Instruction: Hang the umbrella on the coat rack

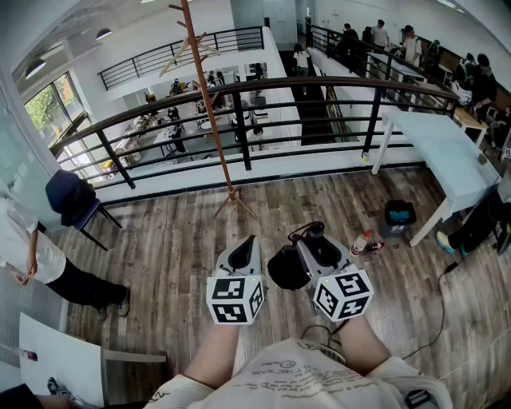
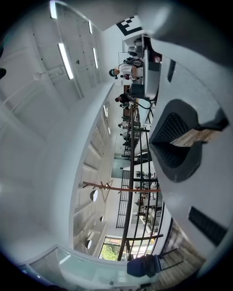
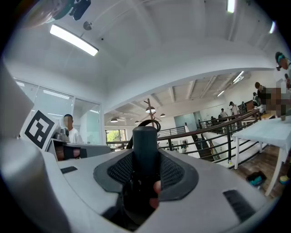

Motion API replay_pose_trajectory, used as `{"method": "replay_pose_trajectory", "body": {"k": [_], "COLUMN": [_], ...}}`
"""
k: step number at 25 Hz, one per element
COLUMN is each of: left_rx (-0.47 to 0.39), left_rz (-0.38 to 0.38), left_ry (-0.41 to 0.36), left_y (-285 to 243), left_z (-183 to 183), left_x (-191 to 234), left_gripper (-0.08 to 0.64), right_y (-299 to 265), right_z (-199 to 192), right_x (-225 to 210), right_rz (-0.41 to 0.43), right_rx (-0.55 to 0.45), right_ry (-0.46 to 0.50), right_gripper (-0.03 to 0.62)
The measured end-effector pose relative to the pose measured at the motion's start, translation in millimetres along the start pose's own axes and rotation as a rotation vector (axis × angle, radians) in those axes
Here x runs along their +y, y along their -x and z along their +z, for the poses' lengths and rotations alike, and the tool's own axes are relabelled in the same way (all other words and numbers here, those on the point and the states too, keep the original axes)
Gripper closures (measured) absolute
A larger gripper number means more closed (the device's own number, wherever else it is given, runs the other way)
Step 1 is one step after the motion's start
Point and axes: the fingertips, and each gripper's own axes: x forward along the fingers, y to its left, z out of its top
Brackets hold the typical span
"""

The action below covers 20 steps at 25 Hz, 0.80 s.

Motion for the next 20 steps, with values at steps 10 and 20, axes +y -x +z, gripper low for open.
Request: {"method": "replay_pose_trajectory", "body": {"k": [10, 20], "left_rx": [0.006, 0.028], "left_rz": [0.014, 0.019], "left_ry": [-0.003, 0.005], "left_y": [-4, -8], "left_z": [-1, -11], "left_x": [39, 82], "left_gripper": [0.557, 0.557], "right_y": [-35, -71], "right_z": [-2, -7], "right_x": [17, 32], "right_rz": [0.011, 0.006], "right_rx": [-0.008, -0.007], "right_ry": [-0.003, -0.027], "right_gripper": [0.434, 0.433]}}
